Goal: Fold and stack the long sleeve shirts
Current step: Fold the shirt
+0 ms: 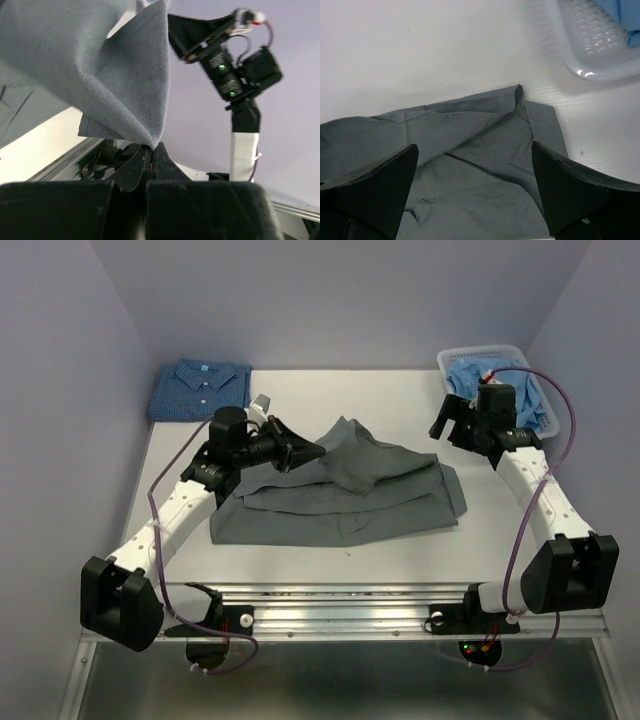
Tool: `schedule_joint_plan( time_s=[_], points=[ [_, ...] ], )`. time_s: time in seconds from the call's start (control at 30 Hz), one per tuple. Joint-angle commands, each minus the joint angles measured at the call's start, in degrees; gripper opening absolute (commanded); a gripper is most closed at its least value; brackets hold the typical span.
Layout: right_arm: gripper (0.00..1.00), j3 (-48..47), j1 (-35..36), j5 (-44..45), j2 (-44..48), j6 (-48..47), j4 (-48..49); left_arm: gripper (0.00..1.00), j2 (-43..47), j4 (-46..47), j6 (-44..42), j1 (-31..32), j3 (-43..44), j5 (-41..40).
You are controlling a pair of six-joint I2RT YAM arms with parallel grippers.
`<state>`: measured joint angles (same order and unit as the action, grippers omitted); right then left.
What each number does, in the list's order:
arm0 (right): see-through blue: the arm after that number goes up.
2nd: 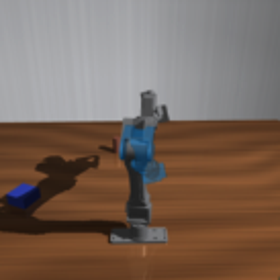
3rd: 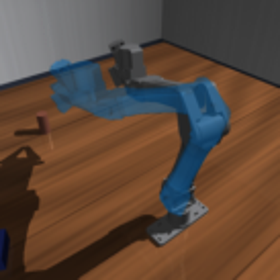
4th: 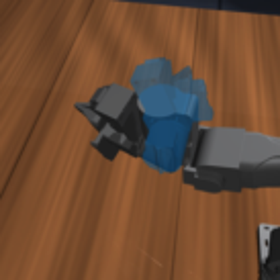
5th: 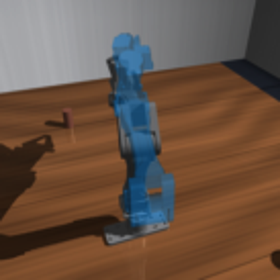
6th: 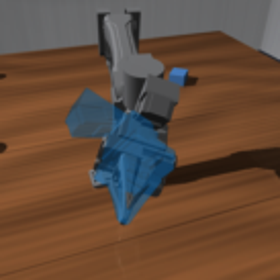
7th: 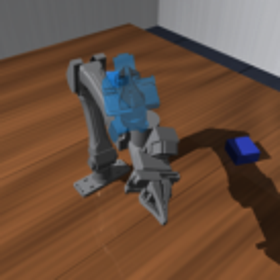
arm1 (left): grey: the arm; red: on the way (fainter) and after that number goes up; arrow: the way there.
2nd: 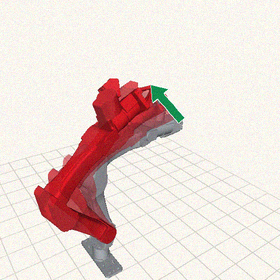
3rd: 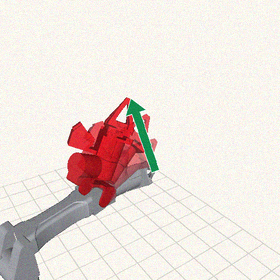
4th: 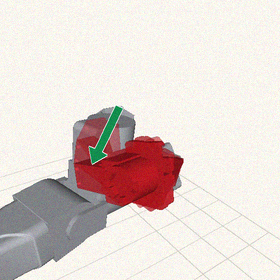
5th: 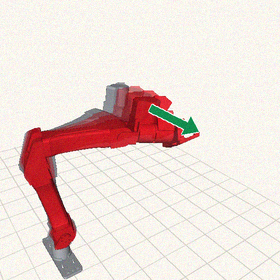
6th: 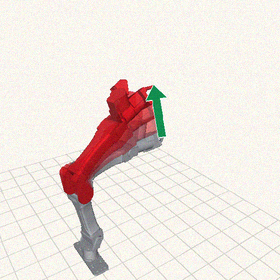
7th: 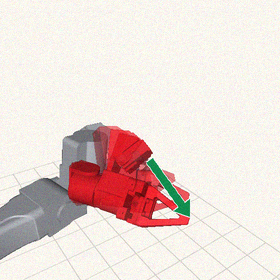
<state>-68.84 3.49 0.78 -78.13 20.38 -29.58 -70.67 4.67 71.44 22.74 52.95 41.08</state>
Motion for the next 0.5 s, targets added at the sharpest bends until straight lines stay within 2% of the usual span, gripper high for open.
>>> schedule_joint_plan(
  time_s=[0.0,0.23,0.47],
  points=[
    [1.00,0.11,0.21,-7.78,1.05,-2.09,1.28,0.00,4.83,-3.60,0.01,0.98,5.76,-4.41],
    [1.00,2.65,0.21,-9.65,1.05,-1.49,1.99,0.00,8.09,-7.12,3.70,3.89,4.27,-7.32],
    [1.00,3.62,0.21,-10.79,0.96,-1.40,2.16,0.00,12.75,-8.45,7.83,4.50,-2.67,-14.26]
  ],
)
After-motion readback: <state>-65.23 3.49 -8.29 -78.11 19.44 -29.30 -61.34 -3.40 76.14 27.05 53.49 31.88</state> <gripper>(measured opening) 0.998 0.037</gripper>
